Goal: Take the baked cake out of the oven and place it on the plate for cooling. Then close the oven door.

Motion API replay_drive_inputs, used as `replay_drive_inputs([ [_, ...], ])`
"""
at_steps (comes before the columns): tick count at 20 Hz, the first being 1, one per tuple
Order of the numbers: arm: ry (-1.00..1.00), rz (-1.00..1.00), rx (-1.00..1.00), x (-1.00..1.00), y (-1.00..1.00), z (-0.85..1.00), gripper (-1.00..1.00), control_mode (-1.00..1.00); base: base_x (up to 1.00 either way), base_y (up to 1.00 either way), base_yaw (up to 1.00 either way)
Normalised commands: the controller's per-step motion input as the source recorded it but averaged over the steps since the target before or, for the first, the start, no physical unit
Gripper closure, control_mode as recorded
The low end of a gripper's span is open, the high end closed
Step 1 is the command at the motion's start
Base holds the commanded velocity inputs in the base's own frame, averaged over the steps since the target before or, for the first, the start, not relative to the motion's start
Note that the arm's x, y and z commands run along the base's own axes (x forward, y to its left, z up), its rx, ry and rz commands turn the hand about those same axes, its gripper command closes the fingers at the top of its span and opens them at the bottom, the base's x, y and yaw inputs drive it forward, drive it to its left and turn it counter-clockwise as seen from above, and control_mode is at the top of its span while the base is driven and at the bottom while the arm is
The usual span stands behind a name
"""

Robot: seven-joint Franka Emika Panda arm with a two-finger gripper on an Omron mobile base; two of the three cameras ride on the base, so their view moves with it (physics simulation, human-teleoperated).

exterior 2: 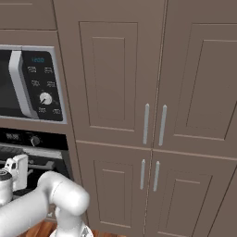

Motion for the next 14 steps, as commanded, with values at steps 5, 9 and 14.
replay_drive_inputs([
  [5,0.44,-0.09,-0.19,-0.79,0.31,-0.52,1.00,-1.00,0.00,0.00,0.00],
  [9,0.47,-0.09,-0.16,-0.73,0.31,-0.54,1.00,-1.00,0.00,0.00,0.00],
  [14,0.39,-0.08,-0.13,-0.75,0.31,-0.60,1.00,-1.00,0.00,0.00,0.00],
])
